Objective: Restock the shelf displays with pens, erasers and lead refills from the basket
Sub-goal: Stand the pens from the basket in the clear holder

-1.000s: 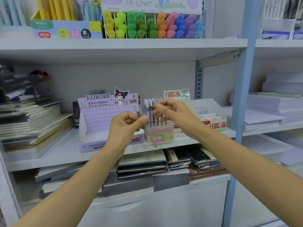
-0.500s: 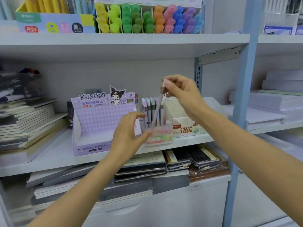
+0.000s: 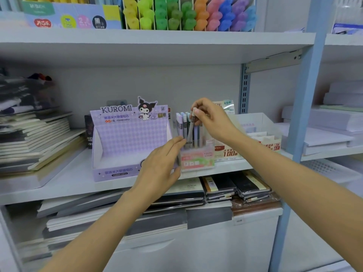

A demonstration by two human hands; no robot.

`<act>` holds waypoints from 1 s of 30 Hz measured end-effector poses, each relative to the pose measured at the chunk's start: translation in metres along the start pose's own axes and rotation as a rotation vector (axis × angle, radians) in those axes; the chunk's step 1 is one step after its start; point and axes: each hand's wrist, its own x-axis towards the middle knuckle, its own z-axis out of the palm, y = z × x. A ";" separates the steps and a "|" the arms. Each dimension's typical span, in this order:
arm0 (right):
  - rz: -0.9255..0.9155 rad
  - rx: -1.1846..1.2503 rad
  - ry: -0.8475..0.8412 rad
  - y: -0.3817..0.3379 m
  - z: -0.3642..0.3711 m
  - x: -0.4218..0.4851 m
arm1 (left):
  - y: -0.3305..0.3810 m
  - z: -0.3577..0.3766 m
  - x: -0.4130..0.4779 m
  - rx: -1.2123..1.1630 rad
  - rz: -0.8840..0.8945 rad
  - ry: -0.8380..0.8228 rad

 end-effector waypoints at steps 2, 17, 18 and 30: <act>-0.002 -0.065 -0.076 -0.002 -0.003 0.003 | 0.001 0.000 -0.001 -0.006 -0.020 0.000; 0.062 -0.374 -0.108 -0.001 0.012 -0.012 | 0.012 -0.019 -0.003 -0.056 -0.112 -0.116; 0.019 -0.373 -0.043 -0.003 0.014 -0.021 | 0.013 -0.020 -0.010 -0.076 -0.112 -0.089; 0.464 0.017 -0.373 0.099 0.140 -0.272 | 0.022 0.133 -0.241 -0.385 -0.626 -0.600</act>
